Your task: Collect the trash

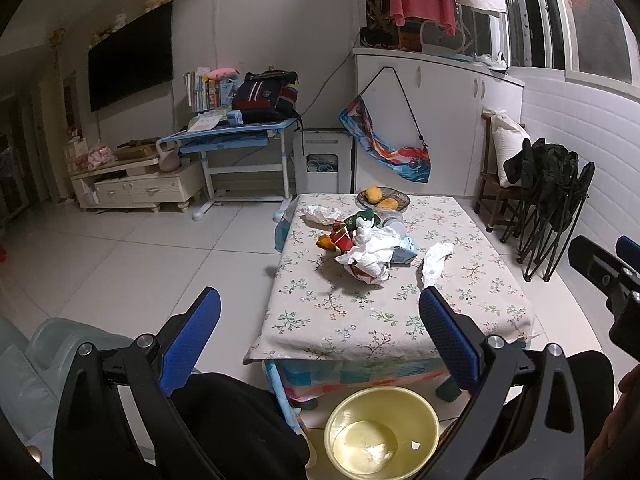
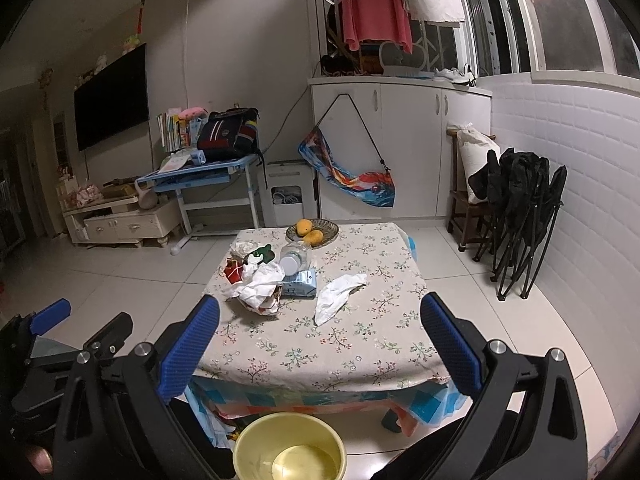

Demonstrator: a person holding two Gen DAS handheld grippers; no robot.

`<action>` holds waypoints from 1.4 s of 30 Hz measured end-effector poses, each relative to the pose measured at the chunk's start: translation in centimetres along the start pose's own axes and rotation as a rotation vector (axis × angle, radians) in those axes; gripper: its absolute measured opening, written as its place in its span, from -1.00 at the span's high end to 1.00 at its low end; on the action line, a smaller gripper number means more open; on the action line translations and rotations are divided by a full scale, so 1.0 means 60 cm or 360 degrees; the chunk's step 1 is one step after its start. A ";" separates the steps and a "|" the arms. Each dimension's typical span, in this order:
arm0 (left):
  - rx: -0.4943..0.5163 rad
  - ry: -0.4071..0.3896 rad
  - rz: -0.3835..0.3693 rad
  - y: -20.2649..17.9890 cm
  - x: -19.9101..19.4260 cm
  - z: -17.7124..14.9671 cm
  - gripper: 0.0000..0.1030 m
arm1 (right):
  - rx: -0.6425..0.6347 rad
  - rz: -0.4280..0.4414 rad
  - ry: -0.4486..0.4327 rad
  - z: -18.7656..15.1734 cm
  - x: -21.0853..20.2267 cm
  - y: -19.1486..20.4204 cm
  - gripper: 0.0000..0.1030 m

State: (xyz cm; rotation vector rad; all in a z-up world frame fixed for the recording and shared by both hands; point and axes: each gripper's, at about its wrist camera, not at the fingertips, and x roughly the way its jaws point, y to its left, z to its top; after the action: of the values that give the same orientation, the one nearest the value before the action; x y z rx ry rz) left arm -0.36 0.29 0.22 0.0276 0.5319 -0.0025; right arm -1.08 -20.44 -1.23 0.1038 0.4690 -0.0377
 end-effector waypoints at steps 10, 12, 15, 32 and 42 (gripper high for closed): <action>0.0003 -0.0002 0.0013 0.005 -0.002 0.004 -0.87 | -0.0014 -0.0003 0.0026 -0.002 0.005 0.002 -0.87; 0.0001 -0.0004 0.0013 0.004 -0.001 0.002 -0.87 | -0.0015 -0.0001 0.0028 -0.002 0.005 0.003 -0.87; 0.0000 0.0001 0.0012 0.005 -0.001 0.002 -0.87 | -0.0022 0.0001 0.0035 -0.003 0.009 0.006 -0.87; -0.0010 0.0059 0.0019 0.006 0.036 -0.010 -0.87 | -0.0037 0.0010 0.0089 -0.010 0.039 0.015 -0.87; -0.0010 0.0125 0.0018 0.002 0.079 -0.001 -0.87 | -0.0048 0.0003 0.0147 -0.011 0.082 0.015 -0.87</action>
State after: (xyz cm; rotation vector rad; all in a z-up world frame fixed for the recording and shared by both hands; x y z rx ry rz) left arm 3.69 0.43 -2.24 0.0245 0.6105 0.0111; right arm 3.06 -19.56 -3.99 0.0762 0.5614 -0.0242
